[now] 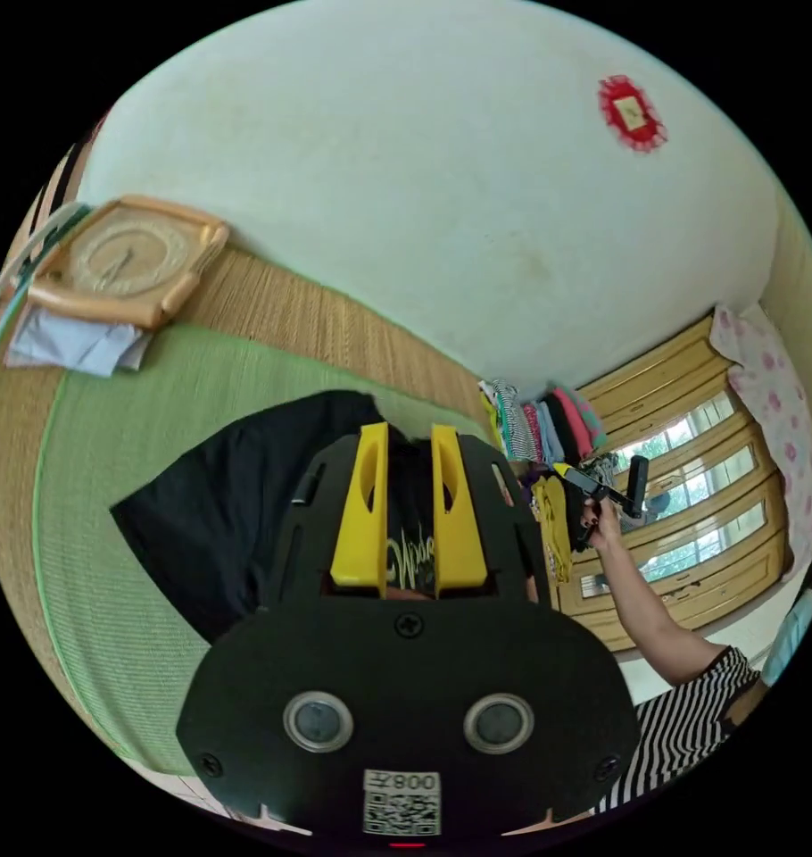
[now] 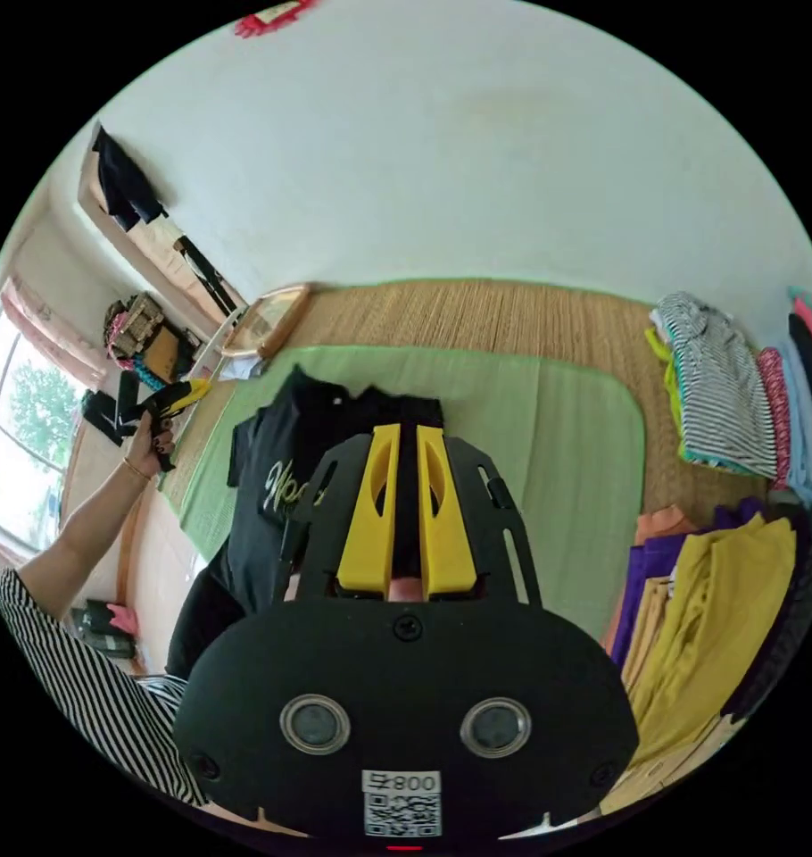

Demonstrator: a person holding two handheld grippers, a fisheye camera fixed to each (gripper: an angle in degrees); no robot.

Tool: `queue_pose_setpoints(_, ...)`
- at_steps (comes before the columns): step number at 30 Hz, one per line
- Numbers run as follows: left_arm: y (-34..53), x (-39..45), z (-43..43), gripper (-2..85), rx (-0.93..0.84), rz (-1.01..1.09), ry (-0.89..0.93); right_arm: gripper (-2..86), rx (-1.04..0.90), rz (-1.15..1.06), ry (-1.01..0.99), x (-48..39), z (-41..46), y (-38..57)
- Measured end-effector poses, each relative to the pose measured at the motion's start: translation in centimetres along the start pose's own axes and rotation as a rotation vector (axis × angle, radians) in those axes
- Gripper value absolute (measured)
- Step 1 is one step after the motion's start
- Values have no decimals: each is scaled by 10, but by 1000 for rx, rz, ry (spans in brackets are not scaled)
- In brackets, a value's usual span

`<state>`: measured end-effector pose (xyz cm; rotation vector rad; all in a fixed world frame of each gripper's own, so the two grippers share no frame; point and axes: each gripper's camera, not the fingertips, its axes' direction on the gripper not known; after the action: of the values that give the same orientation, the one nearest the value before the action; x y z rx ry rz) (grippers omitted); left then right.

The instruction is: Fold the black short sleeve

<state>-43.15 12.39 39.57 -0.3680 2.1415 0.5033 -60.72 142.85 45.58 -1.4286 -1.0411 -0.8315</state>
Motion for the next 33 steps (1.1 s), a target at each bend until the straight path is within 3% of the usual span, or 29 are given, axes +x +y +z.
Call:
queue_pose_setpoints(6, 18, -45, 18, 88, -179, -94, -169, 73, -193, -103, -8, -36, 133, 13)
queue_pose_setpoints(12, 15, -74, -3, 98, -144, -236, -332, 82, -298, -284, 55, -109, 232, -8)
queue_pose_setpoints(17, -15, -80, 7, 89, -197, -262, -406, 69, -368, -310, 155, -140, 290, -19)
queue_pose_setpoints(28, -75, -68, 22, 7, -264, -185, -596, 10, -341, -371, 229, -178, 315, -35)
queue_pose_setpoints(33, -103, -67, 2, 3, -171, -189, -587, 3, -199, -250, 231, -132, 246, -68)
